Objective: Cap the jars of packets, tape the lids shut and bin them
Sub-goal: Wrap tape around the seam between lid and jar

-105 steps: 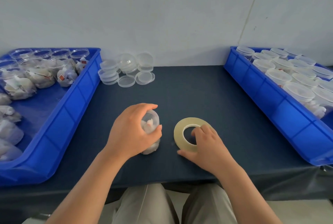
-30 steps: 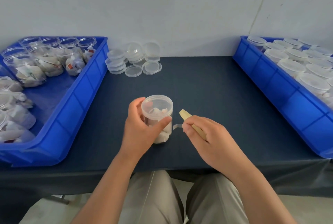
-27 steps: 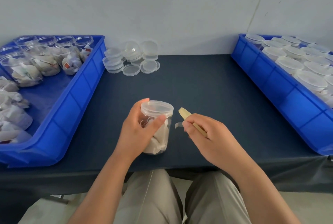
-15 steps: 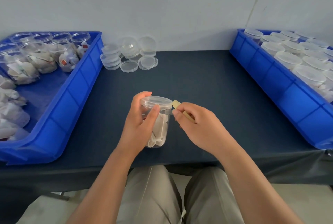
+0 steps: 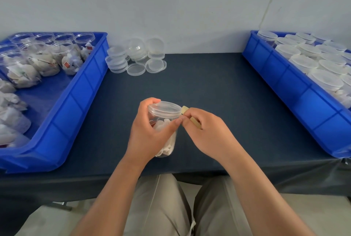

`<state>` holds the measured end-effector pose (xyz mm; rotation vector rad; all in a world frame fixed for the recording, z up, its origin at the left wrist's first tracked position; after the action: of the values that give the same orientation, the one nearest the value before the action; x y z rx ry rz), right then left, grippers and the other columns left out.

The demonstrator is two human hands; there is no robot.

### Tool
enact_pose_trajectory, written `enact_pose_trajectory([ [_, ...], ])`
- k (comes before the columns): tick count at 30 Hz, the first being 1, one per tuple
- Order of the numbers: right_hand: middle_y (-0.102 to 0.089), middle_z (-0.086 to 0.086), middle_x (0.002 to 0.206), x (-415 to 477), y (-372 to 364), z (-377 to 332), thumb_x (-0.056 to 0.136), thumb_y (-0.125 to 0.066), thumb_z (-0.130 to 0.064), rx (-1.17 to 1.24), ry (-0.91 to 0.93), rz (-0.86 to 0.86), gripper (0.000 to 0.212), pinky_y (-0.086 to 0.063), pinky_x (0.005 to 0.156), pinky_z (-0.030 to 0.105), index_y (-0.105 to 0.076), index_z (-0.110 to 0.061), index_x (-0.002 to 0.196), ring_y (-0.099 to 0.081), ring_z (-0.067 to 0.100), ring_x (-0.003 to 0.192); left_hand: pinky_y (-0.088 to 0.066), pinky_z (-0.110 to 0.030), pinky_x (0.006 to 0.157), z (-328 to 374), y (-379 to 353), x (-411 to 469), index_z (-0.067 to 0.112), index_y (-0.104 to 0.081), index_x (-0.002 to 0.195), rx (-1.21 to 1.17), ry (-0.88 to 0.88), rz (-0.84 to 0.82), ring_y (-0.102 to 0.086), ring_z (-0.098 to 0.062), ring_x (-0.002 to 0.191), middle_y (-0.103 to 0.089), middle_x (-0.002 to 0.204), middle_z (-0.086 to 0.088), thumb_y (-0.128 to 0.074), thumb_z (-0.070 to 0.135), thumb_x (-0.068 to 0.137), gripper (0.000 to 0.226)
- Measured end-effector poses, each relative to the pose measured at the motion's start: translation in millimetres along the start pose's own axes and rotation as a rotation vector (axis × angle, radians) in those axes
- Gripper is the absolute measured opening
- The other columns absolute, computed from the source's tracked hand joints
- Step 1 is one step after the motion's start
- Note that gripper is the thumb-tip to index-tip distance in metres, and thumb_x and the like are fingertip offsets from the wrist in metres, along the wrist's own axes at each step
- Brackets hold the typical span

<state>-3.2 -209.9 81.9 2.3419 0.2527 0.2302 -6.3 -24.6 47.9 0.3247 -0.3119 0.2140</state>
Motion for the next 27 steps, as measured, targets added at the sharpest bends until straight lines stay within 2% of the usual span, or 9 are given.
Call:
enact_pose_trajectory([
  [4,-0.057,-0.03,0.073,-1,0,-2,0.11,-0.05,-0.045,-0.014,0.005,0.001,0.028,-0.042,0.062,0.009,-0.055,-0.04,0.082,-0.055,-0.005,0.07,-0.05,-0.005,0.081,1,0,0,0.062,-0.044,0.122,0.009,0.022,0.007,-0.062,0.008,0.114,-0.059,0.122,0.034,-0.078,0.073,0.077,0.057],
  [7,-0.059,-0.017,0.072,-2,-1,-2,0.11,-0.049,-0.048,-0.038,0.011,-0.001,0.027,-0.043,0.057,0.015,-0.057,-0.039,0.086,-0.056,-0.001,0.071,-0.051,-0.005,0.08,1,1,2,0.062,-0.045,0.121,-0.025,0.062,-0.026,-0.062,0.009,0.113,-0.059,0.12,0.036,-0.076,0.068,0.077,0.055],
  [11,-0.063,-0.016,0.08,-4,1,0,0.109,-0.043,-0.053,-0.058,0.053,0.016,0.025,-0.042,0.058,0.018,-0.062,-0.041,0.097,-0.06,0.003,0.08,-0.061,-0.023,0.081,-4,7,1,0.049,-0.054,0.129,-0.178,0.179,-0.138,-0.071,-0.008,0.108,-0.066,0.121,0.021,-0.076,0.066,0.077,0.06],
  [15,-0.066,-0.028,0.098,-7,5,9,0.104,-0.035,-0.069,-0.078,0.086,-0.107,0.036,-0.043,0.072,0.013,-0.061,-0.048,0.115,-0.058,-0.007,0.099,-0.062,-0.028,0.08,-4,14,-4,0.047,-0.057,0.128,-0.251,0.239,-0.178,-0.072,-0.013,0.109,-0.069,0.118,0.017,-0.075,0.066,0.079,0.056],
  [18,-0.065,-0.034,0.106,-8,13,14,0.099,-0.031,-0.078,-0.093,0.085,-0.219,0.043,-0.041,0.076,0.013,-0.059,-0.054,0.121,-0.057,-0.011,0.103,-0.062,-0.03,0.08,-5,15,-7,0.045,-0.058,0.131,-0.306,0.299,-0.22,-0.073,-0.019,0.11,-0.071,0.119,0.011,-0.075,0.068,0.079,0.059],
  [20,-0.066,-0.029,0.108,-7,20,16,0.096,-0.031,-0.081,-0.115,0.087,-0.26,0.046,-0.042,0.078,0.015,-0.057,-0.055,0.124,-0.059,-0.007,0.102,-0.062,-0.034,0.081,-6,15,-10,0.044,-0.059,0.135,-0.367,0.339,-0.244,-0.074,-0.025,0.11,-0.072,0.121,0.005,-0.077,0.068,0.078,0.064],
  [23,-0.067,-0.016,0.108,-6,29,19,0.094,-0.033,-0.081,-0.163,0.075,-0.286,0.042,-0.049,0.087,0.027,-0.055,-0.057,0.121,-0.061,0.003,0.1,-0.061,-0.043,0.089,-7,13,-17,0.052,-0.055,0.143,-0.425,0.387,-0.271,-0.074,-0.027,0.112,-0.068,0.128,0.0,-0.08,0.076,0.073,0.078],
  [27,-0.066,-0.013,0.107,-2,33,19,0.097,-0.038,-0.078,-0.169,0.061,-0.314,0.036,-0.051,0.089,0.032,-0.056,-0.055,0.119,-0.061,0.006,0.099,-0.062,-0.039,0.082,-5,11,-21,0.048,-0.056,0.145,-0.541,0.444,-0.291,-0.074,-0.032,0.112,-0.069,0.129,-0.007,-0.086,0.072,0.07,0.085],
])
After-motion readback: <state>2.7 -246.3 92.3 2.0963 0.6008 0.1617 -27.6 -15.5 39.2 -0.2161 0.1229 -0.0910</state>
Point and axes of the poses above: each hand's wrist, its own x-axis towards the middle knuckle, its own y-axis out of the back of the hand, z = x × y, the point moved 3 cm from there along x, towards the middle knuckle
